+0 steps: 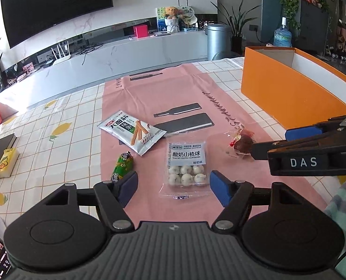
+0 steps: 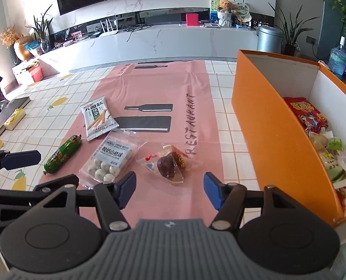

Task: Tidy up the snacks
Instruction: 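Grasp the yogurt hawthorn ball pack with the left tool while the right tool grasps the red-wrapped candy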

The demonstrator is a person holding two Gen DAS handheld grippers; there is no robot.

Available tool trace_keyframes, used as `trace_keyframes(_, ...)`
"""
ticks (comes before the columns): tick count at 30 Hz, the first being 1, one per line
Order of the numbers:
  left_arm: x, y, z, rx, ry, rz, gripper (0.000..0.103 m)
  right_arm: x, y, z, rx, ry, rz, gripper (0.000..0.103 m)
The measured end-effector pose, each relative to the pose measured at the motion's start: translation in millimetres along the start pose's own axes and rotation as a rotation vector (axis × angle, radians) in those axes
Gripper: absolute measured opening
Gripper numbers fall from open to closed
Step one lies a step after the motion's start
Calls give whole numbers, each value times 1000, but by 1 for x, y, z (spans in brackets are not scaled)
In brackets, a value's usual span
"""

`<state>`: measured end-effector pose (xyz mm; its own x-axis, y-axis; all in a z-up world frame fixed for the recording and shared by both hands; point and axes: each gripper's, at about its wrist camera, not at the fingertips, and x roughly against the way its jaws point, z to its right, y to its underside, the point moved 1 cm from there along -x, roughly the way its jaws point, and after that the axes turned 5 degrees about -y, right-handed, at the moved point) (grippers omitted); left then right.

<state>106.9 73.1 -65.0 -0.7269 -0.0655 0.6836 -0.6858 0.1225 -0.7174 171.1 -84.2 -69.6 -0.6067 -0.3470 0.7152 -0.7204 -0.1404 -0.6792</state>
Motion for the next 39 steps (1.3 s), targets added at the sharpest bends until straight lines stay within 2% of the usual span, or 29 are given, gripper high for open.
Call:
trace_keyframes(6,-19,-7,3,-36,-9,-38,83,-26,-13,10,-58,-3,-12,61)
trace_keyframes(11,-32,-14,9,-42,4,-42,89,-45,-20,18,-97,-14,-23,61)
trace_keyframes(16,-47,-18,18,-68,8,-60,89,-56,-15,26,-126,-46,-49,49)
trace_keyframes(20,-59,-18,20,-55,6,-89,89,-56,-11,29,-121,-60,-32,44)
trace_keyframes(21,-61,-17,20,-47,5,-97,89,-55,-10,30,-121,-67,-26,40)
trace_keyframes(31,-76,-18,23,-23,5,-135,89,-55,-7,30,-91,-72,-8,38)
trace_keyframes(39,-77,-16,27,-22,2,-144,70,-56,-6,27,-73,-65,9,38)
